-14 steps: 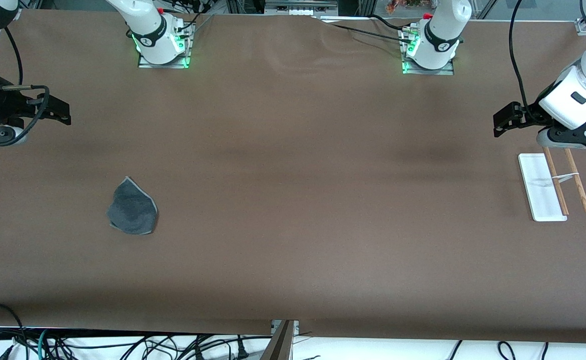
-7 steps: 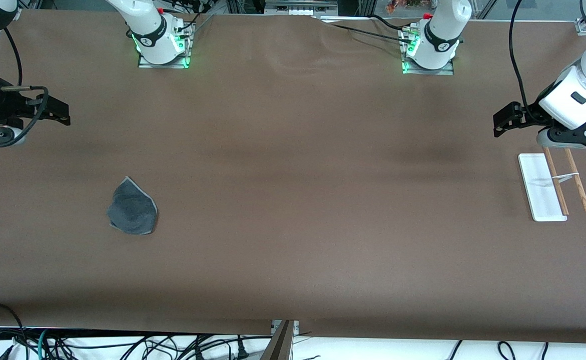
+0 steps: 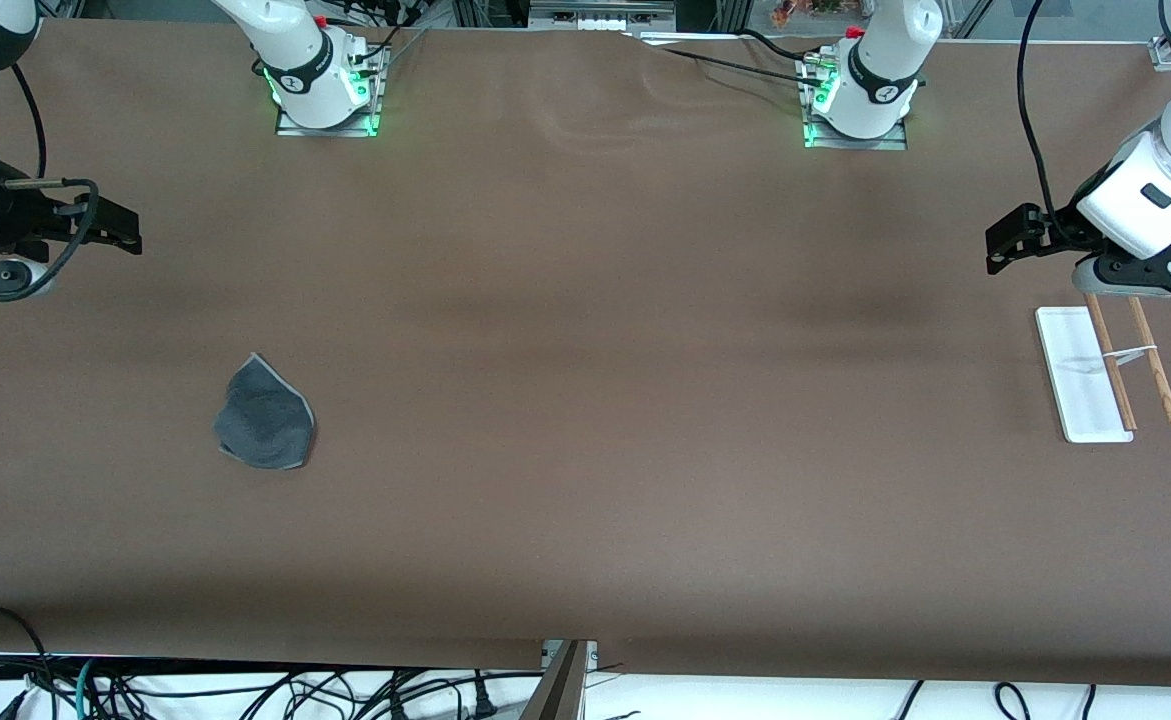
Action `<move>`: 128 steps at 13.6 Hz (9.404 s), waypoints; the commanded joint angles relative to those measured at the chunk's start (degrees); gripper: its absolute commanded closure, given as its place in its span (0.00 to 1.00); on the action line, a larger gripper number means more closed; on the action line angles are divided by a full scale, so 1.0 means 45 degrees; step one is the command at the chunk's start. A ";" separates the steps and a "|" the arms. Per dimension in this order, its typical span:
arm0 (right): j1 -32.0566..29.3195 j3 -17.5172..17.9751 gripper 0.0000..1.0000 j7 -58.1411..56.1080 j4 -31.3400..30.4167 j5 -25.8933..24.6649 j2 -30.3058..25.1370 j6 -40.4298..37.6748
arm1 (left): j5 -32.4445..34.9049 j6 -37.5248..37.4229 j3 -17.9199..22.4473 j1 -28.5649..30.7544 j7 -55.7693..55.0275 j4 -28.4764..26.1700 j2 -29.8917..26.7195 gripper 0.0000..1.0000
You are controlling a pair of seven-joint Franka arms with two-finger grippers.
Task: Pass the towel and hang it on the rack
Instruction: 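Reach the right gripper down toward the grey towel, then lower the right gripper onto the towel edge and close it, then lift the towel with the right gripper toward the table middle, then hold the towel up while the left gripper reaches toward it, then close the left gripper on the hanging towel beside the right gripper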
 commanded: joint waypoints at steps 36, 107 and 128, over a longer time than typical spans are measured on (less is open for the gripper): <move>0.0418 0.0127 0.30 -0.0988 -0.0231 0.0071 0.8600 0.9830 | 0.0005 -0.0362 -0.0058 0.0056 0.0241 0.0443 0.0209 0.00; 0.5535 0.5048 1.00 0.8465 0.3812 0.0012 0.6237 0.9497 | -1.5187 0.7251 -0.2829 -0.1370 1.8893 -0.6390 0.2554 0.01; 0.5515 0.5029 1.00 0.8446 0.3793 0.0012 0.6276 0.9517 | -1.6419 1.0517 -0.3710 -0.1740 1.9674 -0.4812 0.4408 0.40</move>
